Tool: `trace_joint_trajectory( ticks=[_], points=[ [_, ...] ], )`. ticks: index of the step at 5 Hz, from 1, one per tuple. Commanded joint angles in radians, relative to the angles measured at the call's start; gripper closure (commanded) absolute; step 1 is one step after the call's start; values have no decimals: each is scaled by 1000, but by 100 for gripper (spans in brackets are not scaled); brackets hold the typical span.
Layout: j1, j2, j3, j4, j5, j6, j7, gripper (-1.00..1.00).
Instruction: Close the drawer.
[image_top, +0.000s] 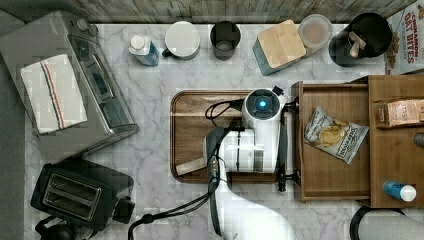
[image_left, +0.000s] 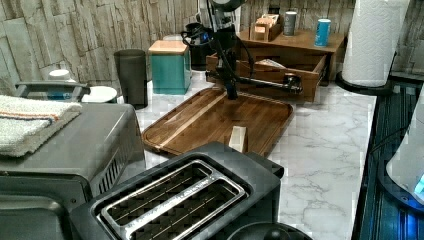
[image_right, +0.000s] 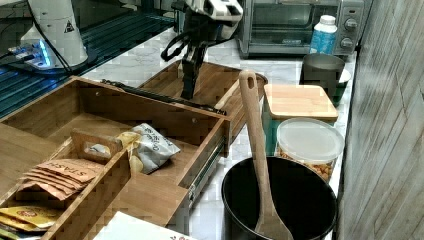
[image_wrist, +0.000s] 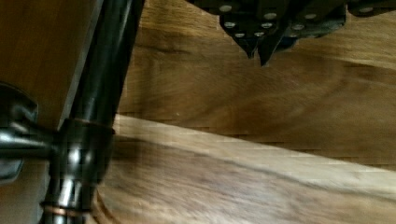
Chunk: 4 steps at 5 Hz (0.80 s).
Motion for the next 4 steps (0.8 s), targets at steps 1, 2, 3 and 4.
trace_joint_trajectory(
  ticks=[1,2,3,4],
  points=[
    [-142,-21,-45,97,45,14,-210,100],
    [-194,2,-45,156,41,-27,-270,100],
    [-252,50,-64,217,77,0,-328,100],
    [-320,89,-69,257,122,68,-395,100]
  ],
)
